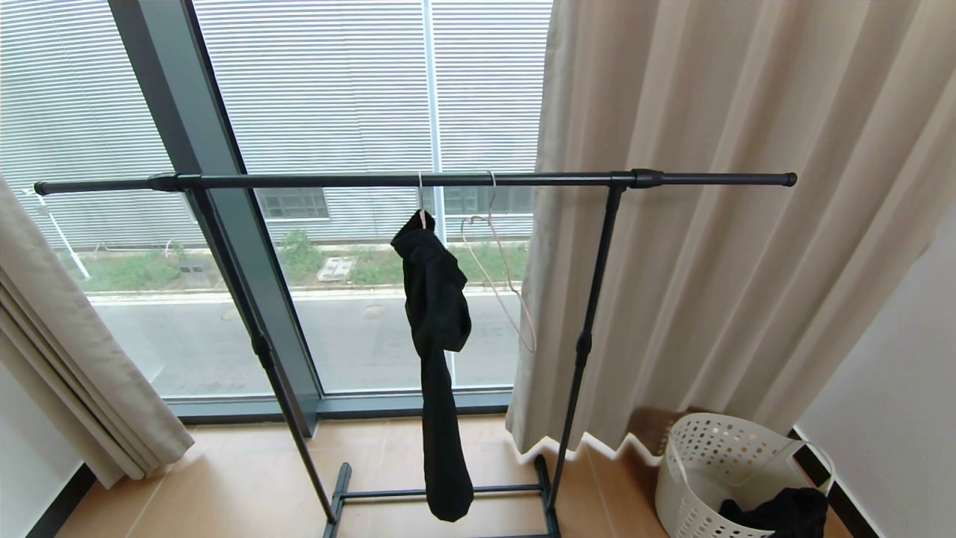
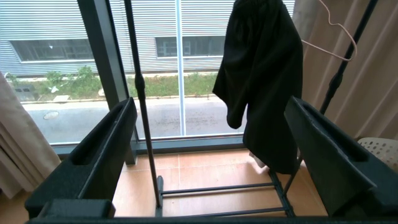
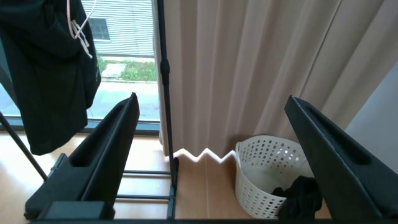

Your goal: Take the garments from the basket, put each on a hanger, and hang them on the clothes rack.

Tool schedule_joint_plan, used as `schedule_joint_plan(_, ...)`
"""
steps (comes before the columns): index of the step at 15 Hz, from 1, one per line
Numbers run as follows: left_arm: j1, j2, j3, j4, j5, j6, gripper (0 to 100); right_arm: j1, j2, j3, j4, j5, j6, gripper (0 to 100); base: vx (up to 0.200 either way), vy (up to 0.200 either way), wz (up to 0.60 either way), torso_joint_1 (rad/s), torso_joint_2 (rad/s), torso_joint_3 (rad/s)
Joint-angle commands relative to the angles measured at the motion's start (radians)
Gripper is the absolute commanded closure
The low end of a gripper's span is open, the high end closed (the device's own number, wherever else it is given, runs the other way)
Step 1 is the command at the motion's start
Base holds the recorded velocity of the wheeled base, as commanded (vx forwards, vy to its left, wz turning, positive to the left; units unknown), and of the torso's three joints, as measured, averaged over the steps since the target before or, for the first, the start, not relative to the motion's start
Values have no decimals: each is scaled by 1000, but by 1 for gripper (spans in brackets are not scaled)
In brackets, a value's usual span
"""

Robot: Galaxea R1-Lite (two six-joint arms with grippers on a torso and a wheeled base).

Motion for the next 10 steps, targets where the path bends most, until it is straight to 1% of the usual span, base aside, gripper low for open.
schedule_joint_plan(1,1,3,0,0,0,0,0,0,3,0,0,2,-1,0,0,0,0,0,0,0)
schedule_joint_plan(3,0,2,0,0,0,0,0,0,3,0,0,2,-1,0,0,0,0,-102,232,129)
schedule_joint_plan(10,0,3,0,0,0,1,0,0,3,0,0,2,-2,0,0,0,0,-156,360,200)
